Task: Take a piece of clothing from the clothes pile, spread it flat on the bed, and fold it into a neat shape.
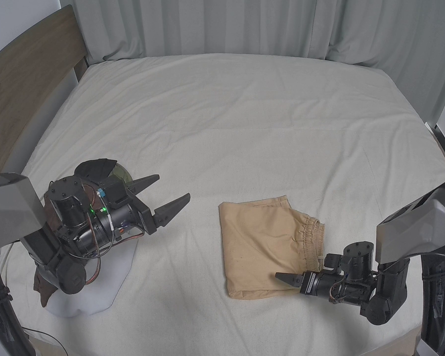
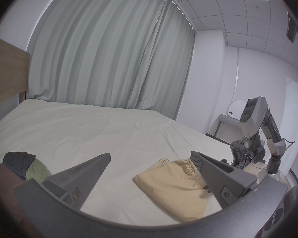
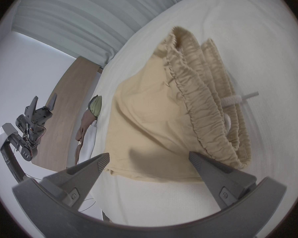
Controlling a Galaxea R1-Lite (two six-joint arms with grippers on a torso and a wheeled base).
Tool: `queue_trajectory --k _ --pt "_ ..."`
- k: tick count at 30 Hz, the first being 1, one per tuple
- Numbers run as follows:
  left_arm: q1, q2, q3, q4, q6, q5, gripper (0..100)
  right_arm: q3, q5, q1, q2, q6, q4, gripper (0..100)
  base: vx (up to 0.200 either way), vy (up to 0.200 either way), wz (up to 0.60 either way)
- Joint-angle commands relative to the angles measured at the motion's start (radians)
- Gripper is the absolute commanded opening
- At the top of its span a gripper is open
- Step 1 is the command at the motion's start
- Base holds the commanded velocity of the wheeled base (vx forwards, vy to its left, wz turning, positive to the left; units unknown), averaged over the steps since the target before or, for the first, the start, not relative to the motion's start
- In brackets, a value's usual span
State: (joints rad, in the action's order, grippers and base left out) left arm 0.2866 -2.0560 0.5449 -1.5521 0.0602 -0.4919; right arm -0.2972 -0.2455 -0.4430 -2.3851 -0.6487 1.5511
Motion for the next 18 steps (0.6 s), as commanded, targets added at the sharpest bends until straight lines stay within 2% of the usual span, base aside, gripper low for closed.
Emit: queue_trajectory --k 1,7,13,18 --pt "-0.01 0.019 -0.008 0.0 0.003 0.0 100 0.001 0.0 -0.003 -0.051 0.0 0.0 100 0.0 0.0 0.0" --pt "-0.012 0.007 -0.003 0.0 0.003 0.0 100 -0.079 0.011 0.009 0.037 -0.012 0.001 100 0.0 0.0 0.0" --pt "-0.01 0.007 0.003 0.0 0.004 0.0 100 -0.209 0.101 0.038 0.084 -0.103 -0.002 100 0.0 0.0 0.0" --pt "-0.01 0.008 0.001 0.0 0.003 0.0 100 -0.26 0.12 0.07 0.04 -0.115 -0.002 100 0.0 0.0 0.0"
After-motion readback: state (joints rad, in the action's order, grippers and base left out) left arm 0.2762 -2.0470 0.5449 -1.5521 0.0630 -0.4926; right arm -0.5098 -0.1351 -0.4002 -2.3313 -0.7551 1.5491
